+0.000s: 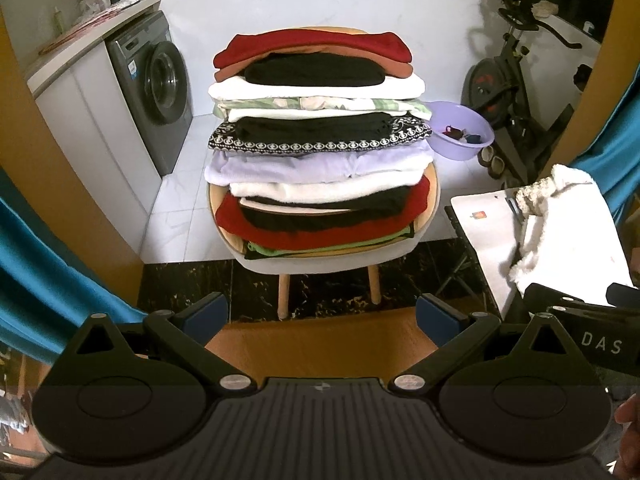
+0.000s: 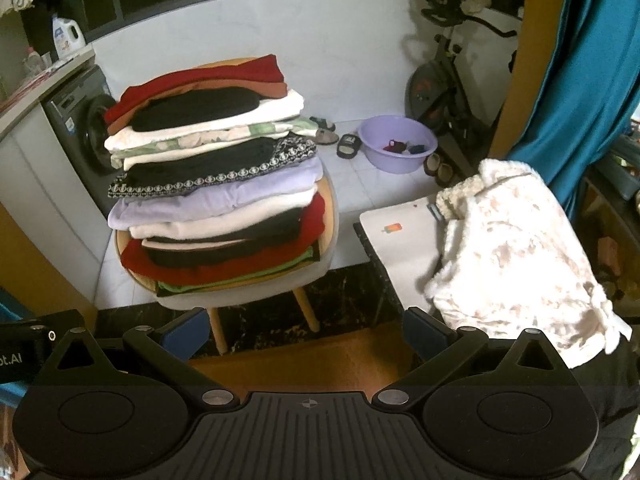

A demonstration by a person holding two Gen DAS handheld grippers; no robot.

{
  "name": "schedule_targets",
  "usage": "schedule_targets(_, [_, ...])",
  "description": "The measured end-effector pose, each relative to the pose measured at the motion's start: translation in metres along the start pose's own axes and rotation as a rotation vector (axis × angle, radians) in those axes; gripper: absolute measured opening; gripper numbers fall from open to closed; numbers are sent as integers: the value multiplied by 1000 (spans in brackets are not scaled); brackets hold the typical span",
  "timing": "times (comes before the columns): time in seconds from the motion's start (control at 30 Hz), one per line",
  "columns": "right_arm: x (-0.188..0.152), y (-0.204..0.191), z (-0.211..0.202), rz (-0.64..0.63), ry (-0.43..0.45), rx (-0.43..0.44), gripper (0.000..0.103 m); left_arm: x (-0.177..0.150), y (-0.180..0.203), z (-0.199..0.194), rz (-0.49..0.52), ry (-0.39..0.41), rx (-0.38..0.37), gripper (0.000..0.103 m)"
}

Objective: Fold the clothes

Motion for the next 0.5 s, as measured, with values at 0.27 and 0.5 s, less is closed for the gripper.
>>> schedule_targets(0.27, [2, 11, -2, -34, 0, 13, 102, -8, 10, 0, -29, -27, -10, 102])
schedule_targets(0.5, [2, 18, -1, -44, -6, 22, 102, -14, 15, -5, -45, -30, -4, 102])
Point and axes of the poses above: each gripper's, at about its wrist camera, not at the fingertips, and z roughly the way its jaws point, y to its right, x to its top, the point moved 1 cm from there along z, roughly the way its jaws point, and after that the axes turned 1 degree about -z, right-handed, at the moved point
